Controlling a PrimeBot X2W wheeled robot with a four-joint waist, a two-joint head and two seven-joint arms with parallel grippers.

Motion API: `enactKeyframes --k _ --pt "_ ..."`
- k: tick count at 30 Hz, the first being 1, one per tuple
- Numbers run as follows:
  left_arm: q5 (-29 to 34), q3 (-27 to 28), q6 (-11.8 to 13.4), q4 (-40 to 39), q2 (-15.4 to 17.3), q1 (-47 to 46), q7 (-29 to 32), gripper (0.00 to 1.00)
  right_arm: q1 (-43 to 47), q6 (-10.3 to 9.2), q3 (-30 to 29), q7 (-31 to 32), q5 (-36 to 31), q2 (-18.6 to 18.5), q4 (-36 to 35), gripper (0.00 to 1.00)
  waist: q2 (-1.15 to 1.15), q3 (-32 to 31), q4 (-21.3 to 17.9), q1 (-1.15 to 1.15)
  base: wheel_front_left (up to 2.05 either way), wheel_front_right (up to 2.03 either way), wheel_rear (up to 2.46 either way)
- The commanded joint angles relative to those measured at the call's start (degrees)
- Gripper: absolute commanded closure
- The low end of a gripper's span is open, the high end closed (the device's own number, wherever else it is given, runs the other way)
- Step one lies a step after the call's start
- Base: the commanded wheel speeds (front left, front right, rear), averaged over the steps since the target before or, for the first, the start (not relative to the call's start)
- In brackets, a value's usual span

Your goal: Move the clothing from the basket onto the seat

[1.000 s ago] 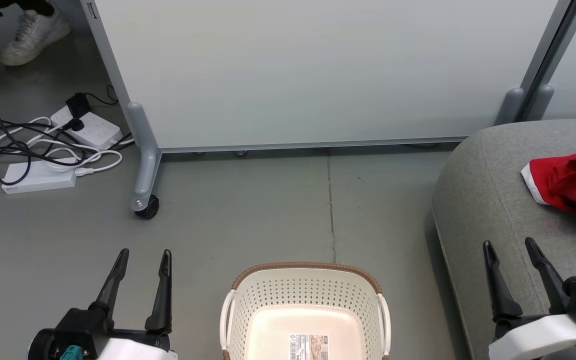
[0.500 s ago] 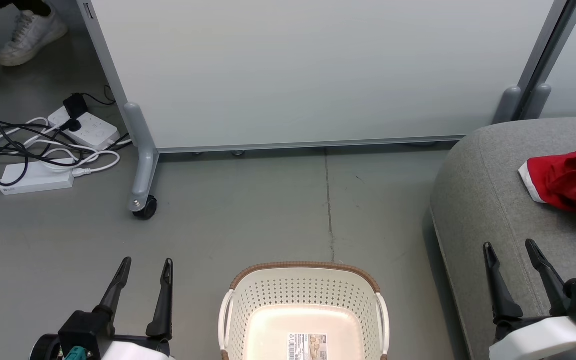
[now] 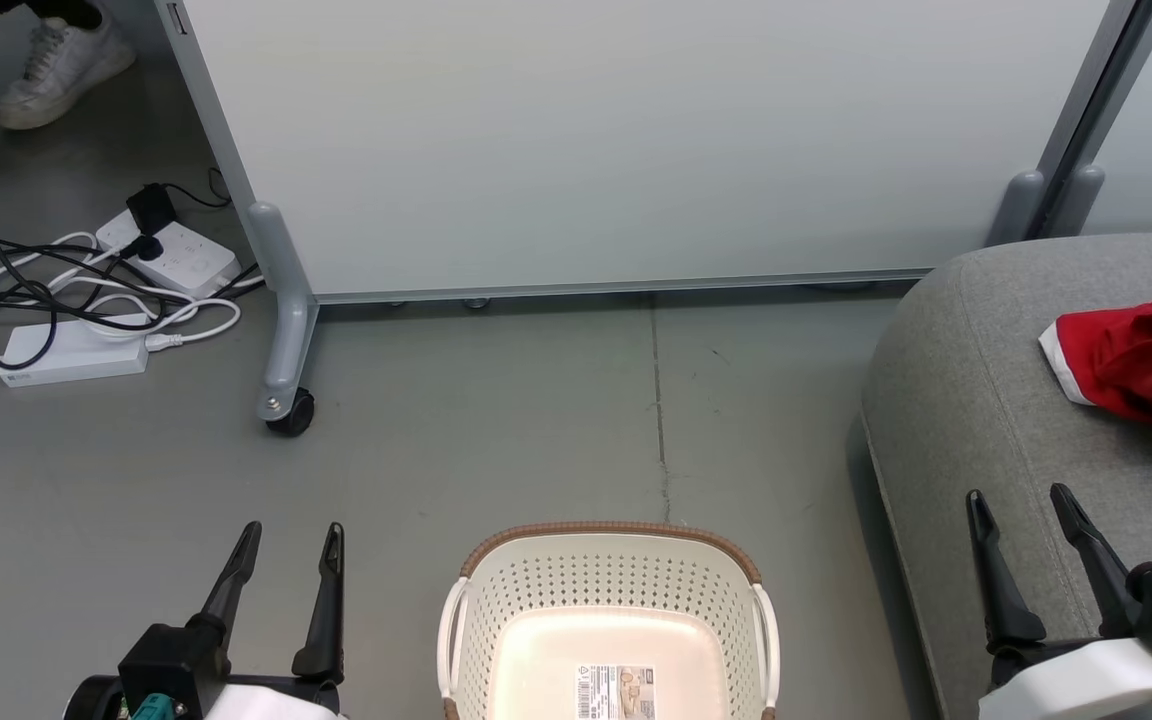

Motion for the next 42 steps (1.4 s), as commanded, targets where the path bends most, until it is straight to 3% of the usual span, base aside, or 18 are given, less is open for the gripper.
enactKeyframes --k 1,6,7,42 --pt "-0.3 0.2 0.2 0.2 0.2 -0.9 -0.1 0.0 0.1 0.01 -0.2 -0.1 0.4 -0.2 -0.2 0.0 0.0 0.1 0.0 0.0 0.0 0.0 0.0" --pt "-0.3 0.5 0.3 0.5 -0.1 -1.2 -0.5 0.0 0.1 0.01 -0.2 -0.1 0.4 -0.2 -0.5 0.0 0.0 0.2 0.1 0.0 0.0 0.0 0.0" --pt "-0.3 0.5 0.2 0.6 -0.2 -1.2 -0.6 1.0 0.3 0.01 -0.4 -0.1 0.5 -0.2 -0.6 1.0 0.0 0.2 0.3 0.0 0.0 0.0 0.0" --pt "-27.1 7.7 -7.6 6.3 -5.6 -6.0 6.8 1.0 -5.1 0.0 -2.8 2.3 34.4 -1.1 8.4 1.0 0.0 0.5 -0.4 0.0 0.0 0.0 0.0"
